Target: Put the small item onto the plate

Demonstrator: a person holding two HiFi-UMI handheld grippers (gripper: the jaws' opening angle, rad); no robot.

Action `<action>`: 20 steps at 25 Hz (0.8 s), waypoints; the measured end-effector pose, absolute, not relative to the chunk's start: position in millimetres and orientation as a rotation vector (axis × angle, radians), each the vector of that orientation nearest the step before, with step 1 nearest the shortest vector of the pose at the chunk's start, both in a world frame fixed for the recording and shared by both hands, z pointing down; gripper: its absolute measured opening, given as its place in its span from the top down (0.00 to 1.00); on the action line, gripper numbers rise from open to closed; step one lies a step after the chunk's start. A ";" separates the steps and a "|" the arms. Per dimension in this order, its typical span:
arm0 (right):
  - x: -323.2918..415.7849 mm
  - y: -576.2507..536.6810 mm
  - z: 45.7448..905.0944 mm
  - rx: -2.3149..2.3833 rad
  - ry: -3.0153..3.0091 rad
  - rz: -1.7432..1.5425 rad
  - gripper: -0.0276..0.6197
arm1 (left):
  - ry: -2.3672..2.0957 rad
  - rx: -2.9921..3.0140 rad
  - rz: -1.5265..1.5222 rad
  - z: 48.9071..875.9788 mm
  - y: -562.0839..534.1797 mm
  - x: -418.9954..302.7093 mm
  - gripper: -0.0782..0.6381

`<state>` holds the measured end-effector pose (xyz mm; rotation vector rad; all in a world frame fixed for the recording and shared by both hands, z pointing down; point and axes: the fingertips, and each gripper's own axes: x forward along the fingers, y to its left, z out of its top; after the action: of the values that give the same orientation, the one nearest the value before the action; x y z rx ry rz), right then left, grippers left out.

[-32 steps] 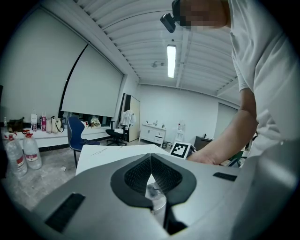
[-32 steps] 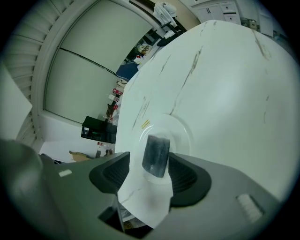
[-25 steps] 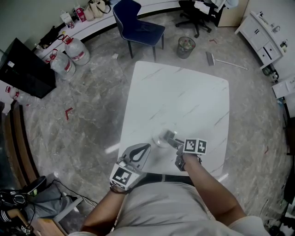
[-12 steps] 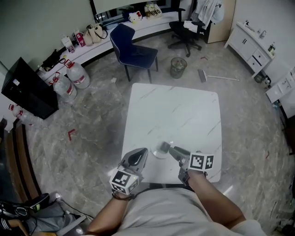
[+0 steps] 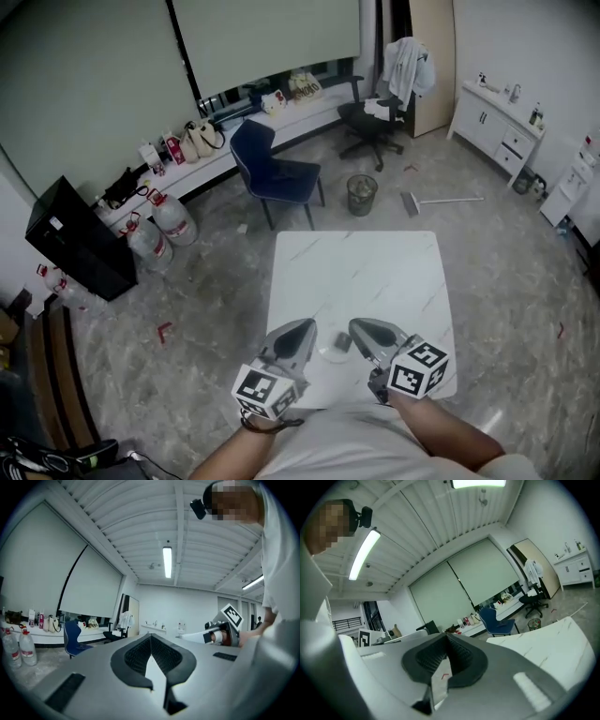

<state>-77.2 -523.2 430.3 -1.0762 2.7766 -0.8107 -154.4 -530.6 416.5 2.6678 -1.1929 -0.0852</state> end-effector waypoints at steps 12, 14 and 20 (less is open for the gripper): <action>-86.8 -494.3 295.0 -1.031 2.885 -0.106 0.95 | -1.215 2.706 -0.186 330.9 -530.2 -132.3 0.88; -86.9 -496.9 292.6 -1.040 2.889 -0.085 0.95 | -1.230 2.710 -0.199 324.9 -531.1 -131.2 0.88; -78.4 -513.2 293.7 -1.149 2.862 -0.061 0.95 | -1.295 2.721 -0.196 310.9 -533.4 -132.0 0.88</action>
<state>-78.4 -513.2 293.7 -1.1494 2.8618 -0.0606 -132.0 -533.4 310.9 2.7214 -1.2947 -0.1964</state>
